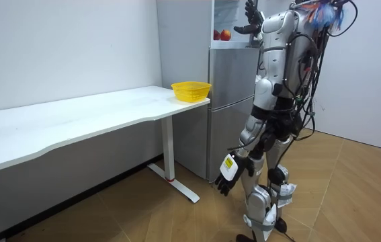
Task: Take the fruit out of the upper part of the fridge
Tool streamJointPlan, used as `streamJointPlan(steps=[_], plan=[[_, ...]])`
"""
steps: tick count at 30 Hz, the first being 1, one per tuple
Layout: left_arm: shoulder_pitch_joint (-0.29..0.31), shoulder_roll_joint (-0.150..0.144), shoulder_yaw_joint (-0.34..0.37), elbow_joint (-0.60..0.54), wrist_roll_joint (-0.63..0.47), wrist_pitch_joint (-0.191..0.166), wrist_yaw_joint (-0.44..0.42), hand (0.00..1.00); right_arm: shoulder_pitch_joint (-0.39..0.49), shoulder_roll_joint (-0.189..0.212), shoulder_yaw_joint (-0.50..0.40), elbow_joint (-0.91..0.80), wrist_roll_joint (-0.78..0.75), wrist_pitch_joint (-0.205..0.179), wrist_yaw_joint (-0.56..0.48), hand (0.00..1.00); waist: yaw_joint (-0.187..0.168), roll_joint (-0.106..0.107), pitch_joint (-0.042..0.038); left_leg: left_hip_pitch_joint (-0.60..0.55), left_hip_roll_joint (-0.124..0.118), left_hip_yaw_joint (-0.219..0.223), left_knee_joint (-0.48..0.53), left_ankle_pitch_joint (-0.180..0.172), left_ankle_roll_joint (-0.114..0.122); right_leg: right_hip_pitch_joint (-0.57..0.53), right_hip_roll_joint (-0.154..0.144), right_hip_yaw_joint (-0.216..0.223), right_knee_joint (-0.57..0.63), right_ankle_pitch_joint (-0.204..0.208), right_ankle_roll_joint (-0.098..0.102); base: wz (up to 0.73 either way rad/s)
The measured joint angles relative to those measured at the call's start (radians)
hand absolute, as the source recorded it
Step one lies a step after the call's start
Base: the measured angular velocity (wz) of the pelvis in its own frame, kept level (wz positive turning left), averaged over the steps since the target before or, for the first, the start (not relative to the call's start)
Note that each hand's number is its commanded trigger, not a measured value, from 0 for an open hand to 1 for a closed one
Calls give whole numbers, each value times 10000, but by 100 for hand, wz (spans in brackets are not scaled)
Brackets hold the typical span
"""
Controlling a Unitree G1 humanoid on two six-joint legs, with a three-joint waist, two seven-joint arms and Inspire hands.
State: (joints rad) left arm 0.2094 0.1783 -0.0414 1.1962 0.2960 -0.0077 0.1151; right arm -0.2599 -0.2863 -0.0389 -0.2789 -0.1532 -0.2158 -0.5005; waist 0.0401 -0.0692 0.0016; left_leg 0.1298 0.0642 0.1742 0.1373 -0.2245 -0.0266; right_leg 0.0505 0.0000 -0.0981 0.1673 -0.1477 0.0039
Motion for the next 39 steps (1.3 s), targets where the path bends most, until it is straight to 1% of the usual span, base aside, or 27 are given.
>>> streamJointPlan(steps=[1, 2, 3, 5, 7, 8, 11, 15, 17, 20, 21, 22, 26, 29, 31, 33, 34, 36, 38, 39], plan=[[-16, -21, 73, -1, 88, 42, -19, 0, -47, 0, -56, 22, 72, 1, 12, 0, 1, 9, 8, -17, 0, -49, 0, 0, 0, 0, -8, -71, -5, 0, 1, 16], [-54, -43, 218, -8, 285, 89, -102, 0, -133, -1, -171, 75, 236, 31, 30, 0, 7, -3, 4, -51, -1, -149, 1, 0, 0, 1, -26, -234, -9, -1, 2, 15], [-63, -51, 279, -13, 365, 96, -129, 0, -181, -1, -232, 119, 346, 58, 41, 0, 43, -15, 0, -55, -1, -167, 1, 0, 0, 2, -29, -293, -8, -2, 3, 10], [-59, -96, 377, -41, 638, 152, -144, 0, -429, -109, -330, 432, 693, 285, 92, 0, 214, -14, 2, -37, 0, -189, 6, 0, 0, 9, -37, -430, -4, -2, 3, -2], [-47, -102, 388, -143, 700, 263, -188, 0, -612, -233, -330, 668, 716, 475, 212, 0, 297, -22, -2, -42, -2, -211, 7, 0, 0, 1, -42, -440, -2, -2, 3, 0], [-37, -101, 401, -235, 703, 329, -220, 0, -803, -252, -328, 786, 711, 644, 261, 0, 346, -25, 1, -59, -8, -246, 11, 0, 0, -7, -46, -460, -7, -2, 3, 5], [-29, -108, 491, -437, 916, 443, -396, 0, -1226, -277, -339, 1149, 679, 738, 402, 0, 373, -24, 1, -144, -45, -394, 151, 1, 2, 5, -111, -694, -4, -4, 6, 14], [36, -105, 604, -590, 912, 503, -569, 0, -1804, -397, -441, 2051, 724, 867, 572, 0, 438, -54, 8, -185, -58, -448, 200, 5, 8, 7, -144, -814, 13, -3, 5, 7], [39, -105, 717, -610, 911, 520, -640, 0, -1990, -414, -614, 2354, 854, 879, 691, 0, 433, -79, -6, -320, -68, -614, 298, 5, 9, 3, -177, -1000, 15, -3, 5, 19], [152, -125, 779, -757, 914, 536, -694, 0, -2101, -525, -644, 2575, 1170, 885, 846, 0, 446, -79, -3, -359, -64, -697, 315, 8, 12, 39, -173, -1063, 17, -3, 4, 9], [173, -137, 781, -790, 916, 537, -718, 0, -2151, -646, -646, 2681, 1296, 976, 928, 0, 454, -79, -3, -371, -65, -700, 322, 9, 14, 39, -176, -1065, 17, -2, 3, 0], [173, -137, 797, -790, 917, 541, -752, 0, -2192, -674, -650, 2734, 1332, 1038, 979, 0, 455, -80, -3, -378, -65, -700, 333, 9, 14, 38, -177, -1065, 17, -1, 2, 0], [156, -125, 1036, -882, 921, 731, -813, 0, -2513, -712, -653, 3177, 1457, 1248, 1121, 0, 468, -98, -15, -483, -68, -747, 417, 9, 14, 7, -185, -1098, 14, 1, -3, 2], [32, -117, 1069, -956, 919, 737, -831, 0, -2659, -722, -631, 3448, 1650, 1301, 1185, 0, 478, -108, -12, -537, -82, -846, 453, 9, 15, 5, -215, -1251, 24, 1, -2, 9], [9, -110, 1067, -1013, 919, 737, -848, 0, -2967, -778, -614, 3939, 1838, 1331, 1185, 0, 505, -130, 1, -537, -81, -845, 454, 10, 16, -3, -214, -1254, 23, 1, -3, 3], [1, -91, 1068, -1145, 915, 737, -849, 0, -3198, -836, -611, 4230, 1877, 1464, 1179, 0, 524, -170, 17, -548, -81, -844, 453, 10, 16, -11, -214, -1258, 21, 0, -4, 0], [-3, -66, 1066, -1177, 911, 735, -844, 0, -3286, -897, -594, 4308, 1891, 1527, 1162, 0, 545, -205, 31, -555, -81, -846, 451, 10, 16, -16, -212, -1260, 17, 0, -4, 0], [-1, -29, 1067, -1175, 908, 744, -823, 0, -3299, -1135, -429, 4366, 1892, 1533, 1118, 0, 655, -261, 18, -557, -79, -846, 446, 10, 16, -28, -209, -1273, 12, 0, -4, 0], [2, 6, 1074, -1176, 921, 795, -819, 0, -3303, -1498, -191, 4655, 1841, 1536, 1160, 0, 732, -343, -35, -561, -76, -904, 452, 10, 16, -15, -216, -1377, 14, 0, -4, 6], [-9, 13, 1074, -1177, 922, 817, -817, 0, -3307, -1548, -191, 4738, 1840, 1541, 1187, 0, 735, -360, -46, -556, -76, -927, 452, 10, 16, -12, -225, -1459, 19, 0, -4, 9]])
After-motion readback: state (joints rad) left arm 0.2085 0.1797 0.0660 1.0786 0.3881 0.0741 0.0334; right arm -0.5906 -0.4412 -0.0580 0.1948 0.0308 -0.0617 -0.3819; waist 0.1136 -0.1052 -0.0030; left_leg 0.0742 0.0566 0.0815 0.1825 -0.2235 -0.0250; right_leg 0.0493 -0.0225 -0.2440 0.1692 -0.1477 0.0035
